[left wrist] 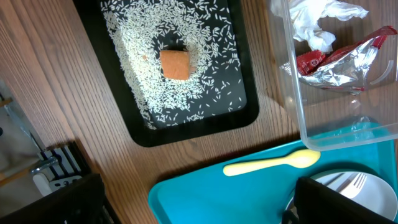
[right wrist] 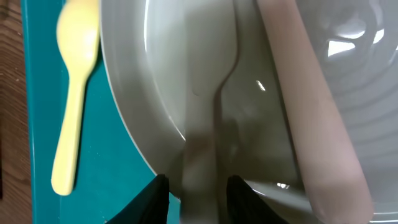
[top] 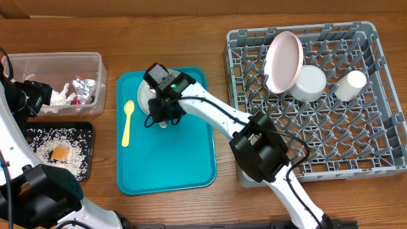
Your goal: Sort waste into correct bins and load items into the dishwasher rack
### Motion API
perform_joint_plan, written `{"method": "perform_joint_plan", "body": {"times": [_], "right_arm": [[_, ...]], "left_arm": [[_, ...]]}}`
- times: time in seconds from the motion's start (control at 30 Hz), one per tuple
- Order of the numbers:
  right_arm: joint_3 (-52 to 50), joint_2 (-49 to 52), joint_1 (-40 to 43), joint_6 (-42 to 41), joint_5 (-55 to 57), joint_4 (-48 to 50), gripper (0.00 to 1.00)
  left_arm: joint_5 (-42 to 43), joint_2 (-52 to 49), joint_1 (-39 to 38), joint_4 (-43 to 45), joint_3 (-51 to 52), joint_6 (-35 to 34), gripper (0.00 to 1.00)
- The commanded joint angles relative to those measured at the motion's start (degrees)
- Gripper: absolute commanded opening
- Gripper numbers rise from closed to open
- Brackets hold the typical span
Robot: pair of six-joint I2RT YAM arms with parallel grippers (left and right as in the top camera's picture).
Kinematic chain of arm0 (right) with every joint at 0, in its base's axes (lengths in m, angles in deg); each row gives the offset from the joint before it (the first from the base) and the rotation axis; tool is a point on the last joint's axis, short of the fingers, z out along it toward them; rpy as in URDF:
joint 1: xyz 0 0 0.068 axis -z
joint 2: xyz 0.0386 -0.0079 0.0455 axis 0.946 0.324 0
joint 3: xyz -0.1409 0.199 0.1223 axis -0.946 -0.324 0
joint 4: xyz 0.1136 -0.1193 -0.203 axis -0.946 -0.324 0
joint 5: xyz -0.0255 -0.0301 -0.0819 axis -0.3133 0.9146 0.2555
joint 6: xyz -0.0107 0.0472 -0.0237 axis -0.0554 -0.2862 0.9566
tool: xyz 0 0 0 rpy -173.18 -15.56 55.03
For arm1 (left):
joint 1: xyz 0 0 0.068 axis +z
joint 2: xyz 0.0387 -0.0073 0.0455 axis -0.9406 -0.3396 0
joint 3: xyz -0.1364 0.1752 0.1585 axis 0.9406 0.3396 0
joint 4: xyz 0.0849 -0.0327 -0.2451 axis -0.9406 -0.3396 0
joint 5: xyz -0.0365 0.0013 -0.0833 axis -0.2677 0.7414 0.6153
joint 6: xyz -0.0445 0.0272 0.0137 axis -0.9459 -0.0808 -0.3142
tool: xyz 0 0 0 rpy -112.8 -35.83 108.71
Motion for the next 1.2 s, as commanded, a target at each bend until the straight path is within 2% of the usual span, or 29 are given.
{"method": "perform_joint_plan", "body": {"times": [0.0,0.07,0.43,0.73,1.03,1.17], "right_arm": [[-0.3,0.8,-0.1,0.3,0.4,0.7,0.33],[-0.3,0.8,-0.1,0.3,0.4,1.0,0.26],[-0.3,0.8,0.5,0.3,-1.1,1.3,0.07],[0.4,0.7,0.7,0.3,-1.2,0.8,0.04],[5.9,-2.6,2.5,0.3,-0.8,-5.5,0.04],[8.0,-6.7,5.6,0.3,3.7,-10.1,0.04]], "left_arm": [[-0.7,0.4,-0.2,0.0,0.2,-0.8,1.00],[-0.7,0.4,-0.2,0.0,0.2,-0.8,1.00],[-0.7,0.4,-0.2,0.0,0.2,-0.8,1.00],[-0.7,0.4,-0.2,0.0,0.2,-0.8,1.00],[-0.7,0.4,-0.2,0.0,0.2,-0.8,1.00],[-0.7,0.4,-0.2,0.0,0.2,-0.8,1.00]]}}
